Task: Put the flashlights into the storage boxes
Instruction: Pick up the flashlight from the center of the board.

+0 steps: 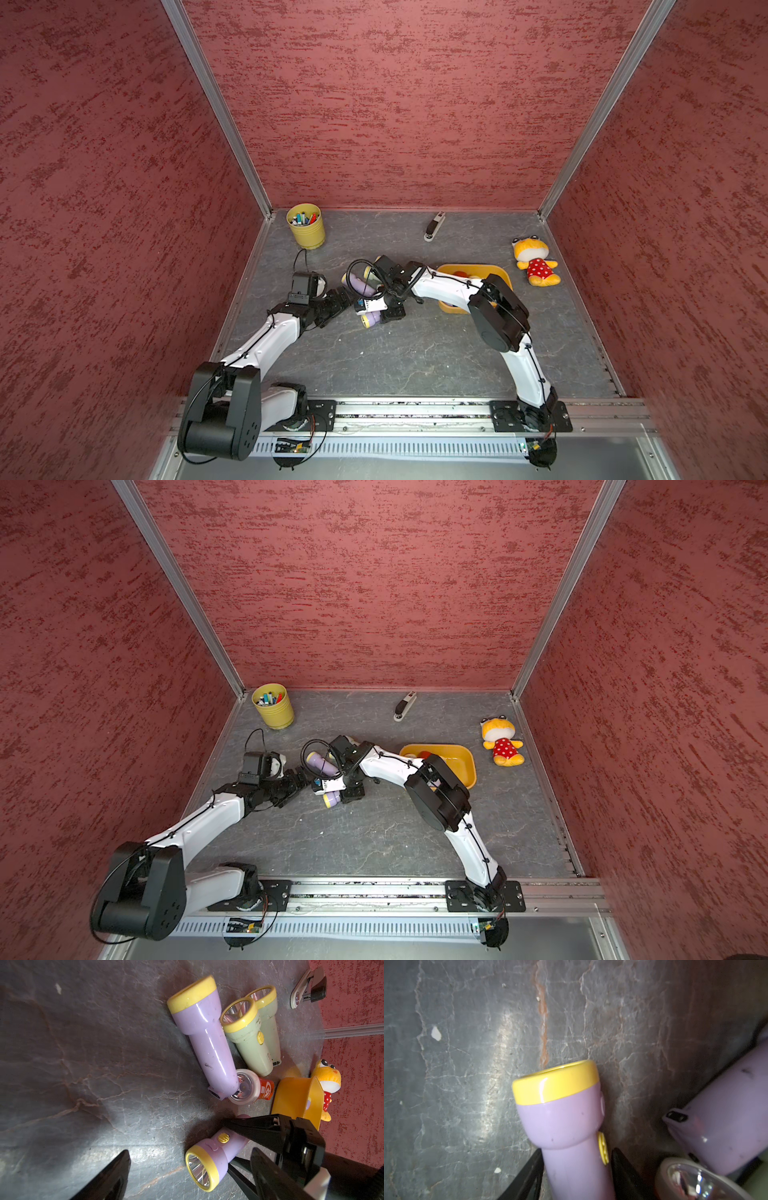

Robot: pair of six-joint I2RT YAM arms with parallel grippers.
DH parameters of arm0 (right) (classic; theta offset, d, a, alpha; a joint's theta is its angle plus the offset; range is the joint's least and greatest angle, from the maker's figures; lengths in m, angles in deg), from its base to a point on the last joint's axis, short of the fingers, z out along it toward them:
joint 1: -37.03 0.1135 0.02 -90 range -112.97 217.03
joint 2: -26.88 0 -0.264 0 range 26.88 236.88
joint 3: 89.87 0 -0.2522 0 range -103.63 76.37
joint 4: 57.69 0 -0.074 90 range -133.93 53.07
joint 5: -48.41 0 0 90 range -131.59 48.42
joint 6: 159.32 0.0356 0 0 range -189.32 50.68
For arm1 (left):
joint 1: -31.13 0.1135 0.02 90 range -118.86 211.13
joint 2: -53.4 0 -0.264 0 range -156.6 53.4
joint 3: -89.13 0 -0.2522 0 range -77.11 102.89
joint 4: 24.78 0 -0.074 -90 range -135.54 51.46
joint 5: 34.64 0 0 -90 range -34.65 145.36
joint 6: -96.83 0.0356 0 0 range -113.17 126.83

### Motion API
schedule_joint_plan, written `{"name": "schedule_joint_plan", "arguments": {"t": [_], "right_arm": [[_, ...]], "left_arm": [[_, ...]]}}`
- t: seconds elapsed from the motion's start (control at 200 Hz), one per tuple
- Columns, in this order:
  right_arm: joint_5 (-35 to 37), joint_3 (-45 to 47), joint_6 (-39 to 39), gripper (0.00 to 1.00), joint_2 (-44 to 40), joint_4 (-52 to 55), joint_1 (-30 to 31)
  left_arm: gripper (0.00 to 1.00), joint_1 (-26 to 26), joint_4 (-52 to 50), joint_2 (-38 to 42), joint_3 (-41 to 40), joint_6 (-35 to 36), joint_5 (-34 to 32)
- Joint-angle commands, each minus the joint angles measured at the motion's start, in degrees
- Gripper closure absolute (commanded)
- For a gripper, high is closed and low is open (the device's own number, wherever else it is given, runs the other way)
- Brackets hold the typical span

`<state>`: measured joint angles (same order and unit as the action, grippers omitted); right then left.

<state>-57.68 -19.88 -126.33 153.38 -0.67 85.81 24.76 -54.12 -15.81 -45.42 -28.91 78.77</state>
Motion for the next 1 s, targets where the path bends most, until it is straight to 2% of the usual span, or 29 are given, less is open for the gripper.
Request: {"name": "schedule_joint_plan", "arguments": {"t": [0.0,0.25,0.436,0.541,0.771,0.997], "right_arm": [[-0.5,-1.3,-12.3,0.48,1.4,1.2,0.7],[0.3,-0.5,-10.4,0.56,-1.5,-0.4,0.7],[-2.3,2.9,-5.4,0.63,-6.0,-6.0,0.7],[-3.4,6.6,-1.3,0.65,-8.9,-11.9,0.7],[-2.3,14.2,5.5,0.66,-15.5,-18.4,0.3],[-4.8,24.7,14.8,0.66,-24.7,-28.0,-1.8]], "left_arm": [[0.1,0.1,1.8,0.8,-0.4,0.5,0.6],[0.1,-0.2,1.8,1.3,0.5,1.2,0.1],[0.1,-3.6,-0.1,2.2,3.7,4.9,-3.1],[0.1,-5.7,-1.5,1.6,5.9,6.9,-5.1],[0.1,-8.0,1.1,0.2,6.6,5.4,-5.9],[0.1,-11.1,1.7,-1.8,10.0,6.3,-7.8]]}}
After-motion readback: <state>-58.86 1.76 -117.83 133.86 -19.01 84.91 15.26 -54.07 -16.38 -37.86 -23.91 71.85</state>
